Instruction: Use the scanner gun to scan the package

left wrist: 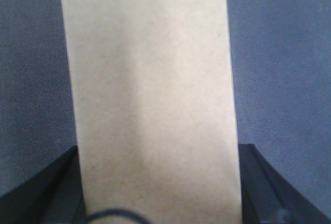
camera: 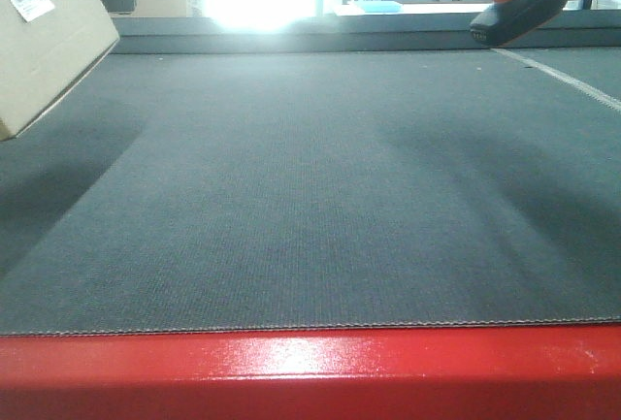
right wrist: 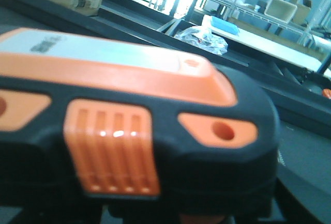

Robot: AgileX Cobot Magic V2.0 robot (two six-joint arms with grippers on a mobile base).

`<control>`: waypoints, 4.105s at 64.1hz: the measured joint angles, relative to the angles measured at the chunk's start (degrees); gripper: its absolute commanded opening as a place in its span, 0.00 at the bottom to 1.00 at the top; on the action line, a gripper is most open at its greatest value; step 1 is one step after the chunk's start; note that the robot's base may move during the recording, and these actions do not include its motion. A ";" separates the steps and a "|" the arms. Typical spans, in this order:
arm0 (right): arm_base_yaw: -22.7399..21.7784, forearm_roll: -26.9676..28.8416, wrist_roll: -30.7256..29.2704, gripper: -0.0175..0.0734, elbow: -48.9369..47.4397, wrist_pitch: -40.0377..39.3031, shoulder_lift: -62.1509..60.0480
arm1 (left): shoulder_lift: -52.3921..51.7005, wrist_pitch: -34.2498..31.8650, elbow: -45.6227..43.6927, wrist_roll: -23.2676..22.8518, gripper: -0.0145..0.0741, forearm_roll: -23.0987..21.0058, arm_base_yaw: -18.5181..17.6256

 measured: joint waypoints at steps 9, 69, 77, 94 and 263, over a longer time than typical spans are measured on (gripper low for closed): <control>-0.13 1.31 -0.05 0.02 -0.23 -0.80 0.00 | -0.36 0.00 0.00 0.00 0.04 0.12 0.00; -4.49 0.70 -4.33 0.02 -0.23 -1.16 0.58 | -0.85 0.00 0.00 0.00 0.04 0.59 0.00; -4.49 0.48 -4.33 0.02 -0.23 -0.94 0.58 | -0.85 0.00 0.00 0.00 0.04 0.59 0.00; -3.84 0.37 -4.33 0.02 -0.23 1.43 0.71 | -0.85 0.00 0.00 0.00 0.04 -1.87 0.00; -11.25 -17.98 45.47 0.02 7.25 0.78 -1.50 | -0.85 0.10 0.00 0.00 0.04 5.46 -3.76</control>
